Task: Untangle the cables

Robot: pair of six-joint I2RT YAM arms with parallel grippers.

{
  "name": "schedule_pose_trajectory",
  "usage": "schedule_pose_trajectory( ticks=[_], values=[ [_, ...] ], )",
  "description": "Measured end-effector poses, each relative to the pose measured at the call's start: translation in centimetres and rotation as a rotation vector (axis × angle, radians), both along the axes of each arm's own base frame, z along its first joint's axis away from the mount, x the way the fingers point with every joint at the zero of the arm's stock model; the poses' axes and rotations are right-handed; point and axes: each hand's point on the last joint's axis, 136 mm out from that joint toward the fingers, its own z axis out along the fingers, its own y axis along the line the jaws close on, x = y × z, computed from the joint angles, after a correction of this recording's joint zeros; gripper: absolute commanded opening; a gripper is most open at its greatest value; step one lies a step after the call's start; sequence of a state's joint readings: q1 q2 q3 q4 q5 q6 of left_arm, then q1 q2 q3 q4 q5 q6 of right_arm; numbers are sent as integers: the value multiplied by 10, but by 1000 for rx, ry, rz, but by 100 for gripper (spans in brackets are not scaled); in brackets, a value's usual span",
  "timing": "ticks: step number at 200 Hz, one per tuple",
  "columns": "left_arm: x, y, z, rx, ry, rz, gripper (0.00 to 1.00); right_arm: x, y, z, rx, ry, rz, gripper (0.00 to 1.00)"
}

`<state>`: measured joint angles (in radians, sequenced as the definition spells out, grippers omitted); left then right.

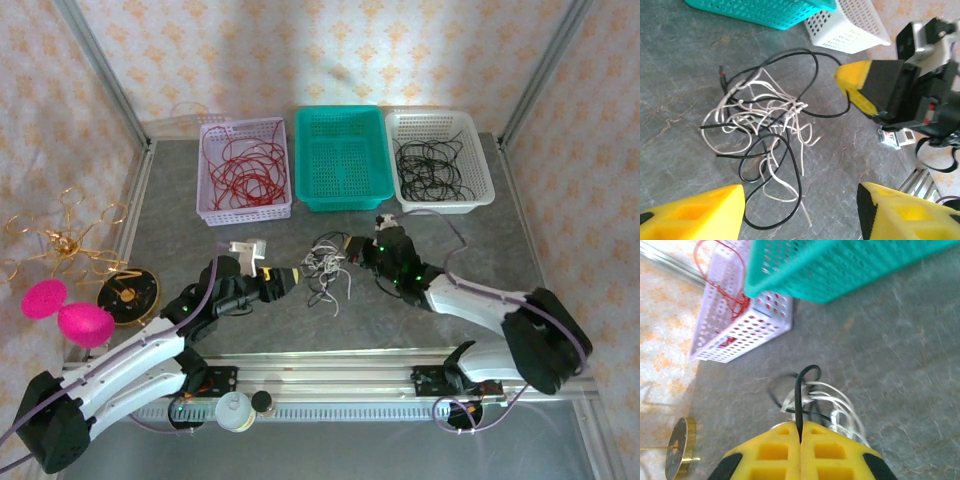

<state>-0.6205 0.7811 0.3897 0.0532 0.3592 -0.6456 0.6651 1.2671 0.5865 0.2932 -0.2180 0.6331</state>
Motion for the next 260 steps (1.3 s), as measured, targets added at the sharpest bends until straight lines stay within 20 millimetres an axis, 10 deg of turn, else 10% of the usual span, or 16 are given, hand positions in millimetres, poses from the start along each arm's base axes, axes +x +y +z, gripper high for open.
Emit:
schedule_pose_trajectory(
  ticks=[90, 186, 215, 236, 260],
  values=[
    [18, -42, 62, 45, -210, -205, 61, -23, 18, 117, -128, -257, 300, 0],
    [53, -61, 91, 135, -403, -309, 75, -62, 40, 167, -104, -391, 588, 0],
    [56, -63, 81, 162, -403, -333, 51, -72, 44, 169, -88, -408, 650, 0],
    [62, -61, 77, 180, -407, -317, 0, -77, 46, 171, -80, -420, 685, 0],
    [70, -57, 85, 194, -450, -264, 0, -77, 46, 172, -92, -437, 691, 0]
  ],
)
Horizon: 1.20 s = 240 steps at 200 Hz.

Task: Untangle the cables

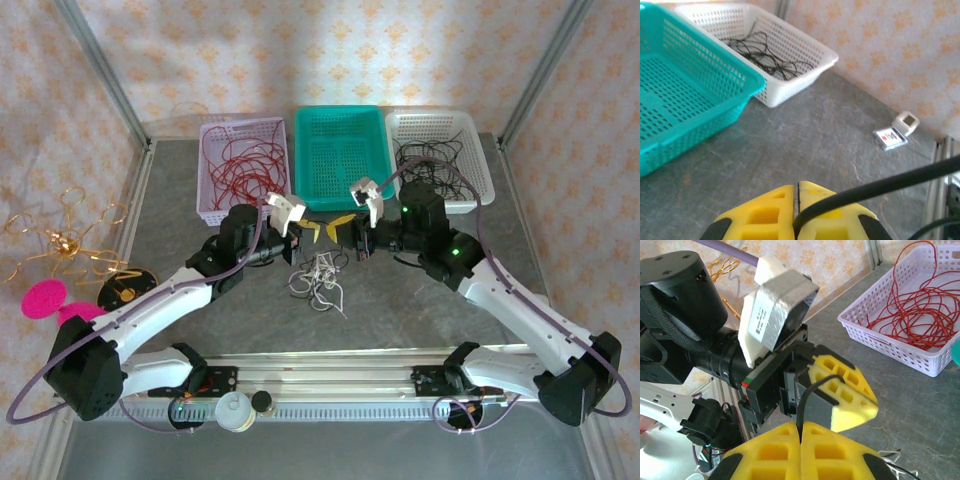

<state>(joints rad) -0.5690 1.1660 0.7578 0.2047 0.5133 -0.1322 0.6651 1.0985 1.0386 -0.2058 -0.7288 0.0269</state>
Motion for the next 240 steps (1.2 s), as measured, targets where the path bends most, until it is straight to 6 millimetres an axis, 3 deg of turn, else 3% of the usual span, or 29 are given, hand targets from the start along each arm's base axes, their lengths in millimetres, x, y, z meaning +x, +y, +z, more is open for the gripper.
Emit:
schedule_pose_trajectory(
  ticks=[41, 90, 131, 156, 178, 199, 217, 240],
  values=[
    [-5, 13, 33, -49, -80, 77, 0, 6, -2, -6, 23, -55, -32, 6],
    [-27, 15, 67, -69, -87, 100, 0, 23, -1, -36, 79, -98, -138, 32],
    [-35, 21, 86, -71, -52, 138, 0, 31, 30, -36, 126, -160, -173, 35],
    [-39, 27, 94, -74, -29, 157, 0, 51, 38, -47, 159, -135, -268, 35],
    [-41, 30, 106, -74, -26, 163, 0, 71, 30, -76, 158, -81, -399, 36],
    [-43, 36, 122, -80, -39, 179, 0, 82, 12, -119, 134, 1, -542, 37],
    [-47, 42, 145, -101, -64, 191, 0, 84, -5, -155, 97, 64, -634, 37],
    [-50, 51, 180, -146, -116, 219, 0, 83, -19, -187, 65, 118, -708, 37]
  ],
)
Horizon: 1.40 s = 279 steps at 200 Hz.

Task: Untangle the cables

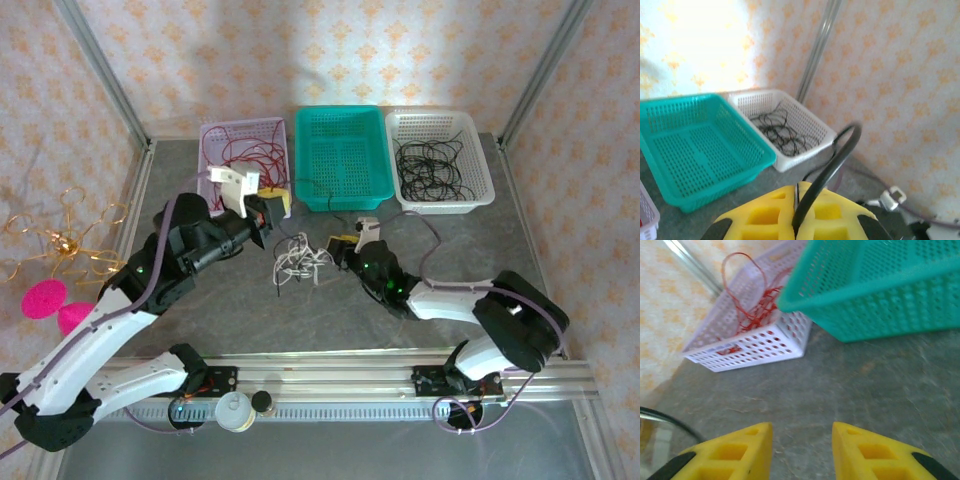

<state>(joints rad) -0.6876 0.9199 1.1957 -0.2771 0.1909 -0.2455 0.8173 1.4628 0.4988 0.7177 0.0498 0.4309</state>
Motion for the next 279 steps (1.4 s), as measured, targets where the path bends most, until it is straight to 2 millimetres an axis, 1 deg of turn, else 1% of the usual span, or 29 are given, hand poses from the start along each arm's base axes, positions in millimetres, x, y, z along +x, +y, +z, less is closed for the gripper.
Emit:
schedule_pose_trajectory(
  ticks=[15, 40, 61, 74, 84, 96, 107, 124, 137, 151, 173, 188, 206, 220, 235, 250, 266, 279],
  values=[
    [-1, 8, 17, -23, -31, 30, 0, -2, -9, -14, -1, 27, -37, 37],
    [-1, 16, 35, -44, -59, 68, 0, -5, -24, -39, -17, 76, -89, 37],
    [3, 18, 42, -47, -65, 93, 0, -10, -37, -56, -37, 113, -106, 38],
    [5, 18, 41, -42, -59, 101, 0, -13, -39, -59, -40, 122, -97, 38],
    [7, 17, 38, -36, -52, 103, 0, -17, -40, -55, -31, 116, -84, 39],
    [9, 16, 31, -34, -37, 103, 0, -23, -42, -40, -3, 85, -63, 42],
    [10, 14, 20, -30, -17, 104, 0, -28, -44, -22, 29, 43, -44, 51],
    [14, 11, -1, -18, 22, 105, 0, -39, -41, 14, 72, -60, 30, 63],
    [17, 8, -19, -9, 56, 102, 0, -54, -31, 46, 109, -158, 124, 66],
    [19, 5, -35, -10, 85, 100, 0, -72, -15, 73, 137, -245, 243, 67],
    [18, 0, -57, -26, 123, 80, 0, -90, 11, 100, 139, -331, 394, 67],
    [17, -5, -61, -47, 134, 58, 0, -95, 27, 111, 130, -375, 460, 63],
    [17, -7, -61, -76, 134, 45, 0, -96, 43, 114, 124, -397, 502, 58],
    [15, -8, -59, -105, 127, 35, 0, -95, 57, 112, 116, -401, 521, 56],
    [12, -10, -58, -127, 123, 23, 0, -94, 73, 108, 96, -403, 538, 50],
    [9, -15, -56, -149, 121, 2, 0, -94, 93, 108, 77, -412, 561, 48],
    [5, -22, -55, -168, 120, -26, 0, -90, 111, 112, 71, -424, 560, 44],
    [0, -28, -52, -179, 117, -51, 0, -82, 120, 111, 70, -419, 530, 40]
  ],
)
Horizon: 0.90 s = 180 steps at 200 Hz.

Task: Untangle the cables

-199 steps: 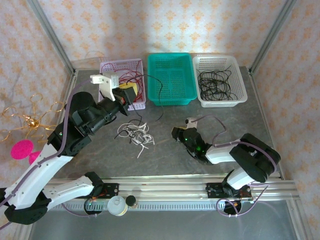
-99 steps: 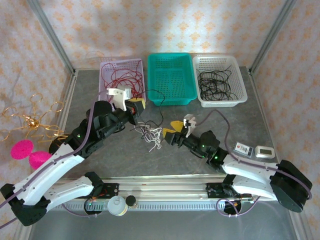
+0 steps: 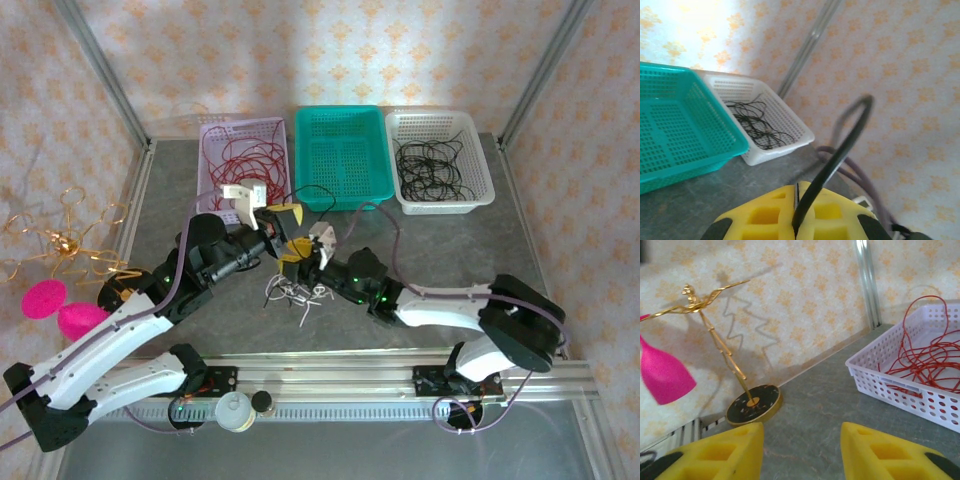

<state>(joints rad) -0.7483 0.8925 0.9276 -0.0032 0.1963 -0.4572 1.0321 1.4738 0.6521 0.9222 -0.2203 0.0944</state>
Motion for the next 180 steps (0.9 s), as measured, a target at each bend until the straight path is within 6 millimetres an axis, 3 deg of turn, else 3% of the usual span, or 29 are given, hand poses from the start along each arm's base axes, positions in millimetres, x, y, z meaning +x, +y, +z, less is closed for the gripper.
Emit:
schedule_pose_trajectory(
  ticks=[21, 43, 68, 95, 128, 180],
  values=[
    [-6, -6, 6, -20, -12, -23, 0, 17, 3, -20, -9, 45, -77, 30],
    [-7, -5, 13, -26, -20, -20, 0, 27, 2, -61, -57, 124, -135, 27],
    [-9, 0, 38, -47, -64, -9, 0, 26, -12, -106, -109, 203, -180, 27],
    [-11, 4, 67, -62, -125, 5, 0, 28, -30, -141, -161, 257, -252, 27],
    [-3, 4, 89, -22, -178, 36, 0, 39, -52, -155, -164, 291, -386, 26],
    [11, 1, 105, 70, -206, 75, 0, 54, -78, -163, -174, 295, -491, 31]
  ],
)
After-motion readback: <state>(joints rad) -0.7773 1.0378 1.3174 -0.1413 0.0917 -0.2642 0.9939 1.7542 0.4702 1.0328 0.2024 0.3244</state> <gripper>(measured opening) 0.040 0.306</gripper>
